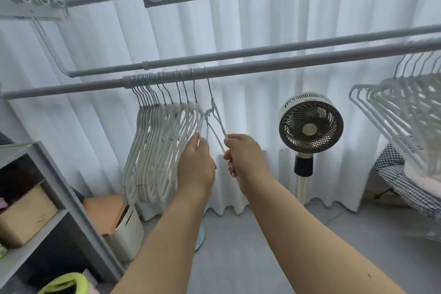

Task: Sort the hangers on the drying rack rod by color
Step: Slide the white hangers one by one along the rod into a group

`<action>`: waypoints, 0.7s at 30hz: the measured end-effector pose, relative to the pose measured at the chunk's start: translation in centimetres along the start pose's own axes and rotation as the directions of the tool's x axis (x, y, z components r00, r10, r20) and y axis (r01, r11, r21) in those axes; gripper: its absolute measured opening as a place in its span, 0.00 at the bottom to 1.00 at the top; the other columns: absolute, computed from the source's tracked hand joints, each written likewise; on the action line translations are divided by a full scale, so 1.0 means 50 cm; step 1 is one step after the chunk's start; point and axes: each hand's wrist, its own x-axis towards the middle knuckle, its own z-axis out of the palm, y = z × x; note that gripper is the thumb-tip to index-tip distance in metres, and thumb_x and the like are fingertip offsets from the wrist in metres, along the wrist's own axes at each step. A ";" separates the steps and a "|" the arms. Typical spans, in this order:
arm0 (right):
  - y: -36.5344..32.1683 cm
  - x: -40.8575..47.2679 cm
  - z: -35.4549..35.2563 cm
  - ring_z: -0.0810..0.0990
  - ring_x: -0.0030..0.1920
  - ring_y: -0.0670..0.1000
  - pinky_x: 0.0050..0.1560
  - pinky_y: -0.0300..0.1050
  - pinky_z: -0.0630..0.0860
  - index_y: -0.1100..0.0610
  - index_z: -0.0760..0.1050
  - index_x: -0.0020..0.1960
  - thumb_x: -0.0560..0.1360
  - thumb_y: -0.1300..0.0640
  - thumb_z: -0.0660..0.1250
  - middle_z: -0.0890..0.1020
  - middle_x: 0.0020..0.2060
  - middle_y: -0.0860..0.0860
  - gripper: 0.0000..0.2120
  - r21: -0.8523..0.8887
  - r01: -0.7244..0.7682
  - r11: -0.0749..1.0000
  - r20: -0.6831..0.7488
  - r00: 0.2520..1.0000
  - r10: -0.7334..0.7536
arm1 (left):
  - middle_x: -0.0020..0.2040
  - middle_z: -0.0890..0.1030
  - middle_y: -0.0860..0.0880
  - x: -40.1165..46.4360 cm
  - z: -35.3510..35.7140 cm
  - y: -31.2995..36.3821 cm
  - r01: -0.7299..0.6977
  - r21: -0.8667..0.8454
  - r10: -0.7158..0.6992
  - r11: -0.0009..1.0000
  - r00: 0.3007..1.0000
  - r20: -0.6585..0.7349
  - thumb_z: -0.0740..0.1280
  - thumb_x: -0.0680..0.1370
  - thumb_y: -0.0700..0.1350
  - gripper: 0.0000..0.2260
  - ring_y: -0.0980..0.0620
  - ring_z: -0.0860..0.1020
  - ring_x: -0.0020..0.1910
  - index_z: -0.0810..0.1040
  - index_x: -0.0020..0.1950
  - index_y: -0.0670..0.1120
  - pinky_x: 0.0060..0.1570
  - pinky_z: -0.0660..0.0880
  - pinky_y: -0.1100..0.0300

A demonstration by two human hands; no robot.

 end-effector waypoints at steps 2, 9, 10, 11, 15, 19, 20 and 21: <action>-0.007 -0.005 -0.022 0.67 0.21 0.47 0.26 0.38 0.64 0.51 0.74 0.58 0.77 0.57 0.61 0.76 0.33 0.52 0.11 0.022 0.018 1.000 0.002 1.000 -0.018 | 0.68 0.73 0.36 -0.011 0.016 0.007 0.005 0.001 -0.005 1.000 1.000 0.010 0.54 0.80 0.53 0.21 0.37 0.76 0.62 0.71 0.71 0.53 0.61 0.73 0.41; -0.030 -0.018 -0.117 0.67 0.24 0.48 0.26 0.39 0.64 0.46 0.74 0.57 0.77 0.58 0.61 0.76 0.34 0.52 0.12 0.053 0.048 0.997 -0.050 0.998 -0.045 | 0.68 0.74 0.39 -0.045 0.092 0.031 0.007 0.023 -0.008 1.000 0.999 0.045 0.53 0.79 0.51 0.21 0.38 0.77 0.60 0.71 0.71 0.51 0.59 0.73 0.43; -0.033 -0.021 -0.132 0.67 0.24 0.48 0.25 0.38 0.64 0.45 0.74 0.57 0.77 0.58 0.61 0.76 0.34 0.52 0.12 0.053 0.054 0.997 -0.059 0.997 -0.051 | 0.69 0.72 0.38 -0.047 0.106 0.033 0.007 0.033 -0.008 0.999 0.998 0.055 0.52 0.79 0.51 0.22 0.36 0.74 0.63 0.71 0.70 0.49 0.62 0.71 0.40; -0.037 -0.022 -0.148 0.68 0.25 0.48 0.24 0.37 0.64 0.45 0.74 0.57 0.77 0.58 0.61 0.76 0.35 0.52 0.12 0.056 0.061 0.997 -0.070 0.996 -0.057 | 0.70 0.70 0.36 -0.051 0.120 0.036 0.012 0.034 -0.014 0.999 0.998 0.066 0.52 0.78 0.51 0.22 0.34 0.71 0.66 0.71 0.69 0.47 0.64 0.69 0.38; -0.053 -0.023 -0.216 0.68 0.26 0.47 0.23 0.36 0.64 0.46 0.74 0.60 0.77 0.58 0.61 0.75 0.34 0.52 0.14 0.070 0.079 0.994 -0.126 0.990 -0.070 | 0.70 0.69 0.36 -0.074 0.181 0.049 0.015 0.018 -0.017 1.000 0.994 0.107 0.52 0.80 0.53 0.21 0.34 0.67 0.69 0.72 0.67 0.45 0.68 0.64 0.36; -0.066 -0.024 -0.285 0.67 0.27 0.47 0.21 0.35 0.64 0.47 0.74 0.61 0.77 0.59 0.61 0.75 0.33 0.51 0.15 0.074 0.093 0.993 -0.190 0.979 -0.077 | 0.69 0.68 0.35 -0.092 0.247 0.062 -0.008 0.027 0.004 1.000 0.989 0.149 0.52 0.78 0.49 0.21 0.32 0.67 0.68 0.68 0.66 0.40 0.67 0.64 0.33; -0.071 -0.024 -0.302 0.67 0.26 0.47 0.21 0.35 0.64 0.47 0.74 0.61 0.77 0.60 0.61 0.74 0.33 0.51 0.15 0.078 0.097 0.992 -0.206 0.975 -0.080 | 0.69 0.70 0.36 -0.094 0.263 0.065 -0.030 0.042 0.023 0.999 0.987 0.159 0.52 0.79 0.45 0.19 0.33 0.68 0.68 0.69 0.67 0.40 0.66 0.65 0.34; -0.075 -0.024 -0.319 0.67 0.25 0.47 0.21 0.35 0.64 0.48 0.75 0.61 0.77 0.60 0.61 0.74 0.33 0.52 0.15 0.082 0.100 0.992 -0.220 0.972 -0.080 | 0.69 0.72 0.38 -0.098 0.279 0.069 -0.041 0.053 0.032 0.998 0.986 0.163 0.52 0.79 0.42 0.19 0.35 0.70 0.68 0.71 0.68 0.42 0.66 0.66 0.35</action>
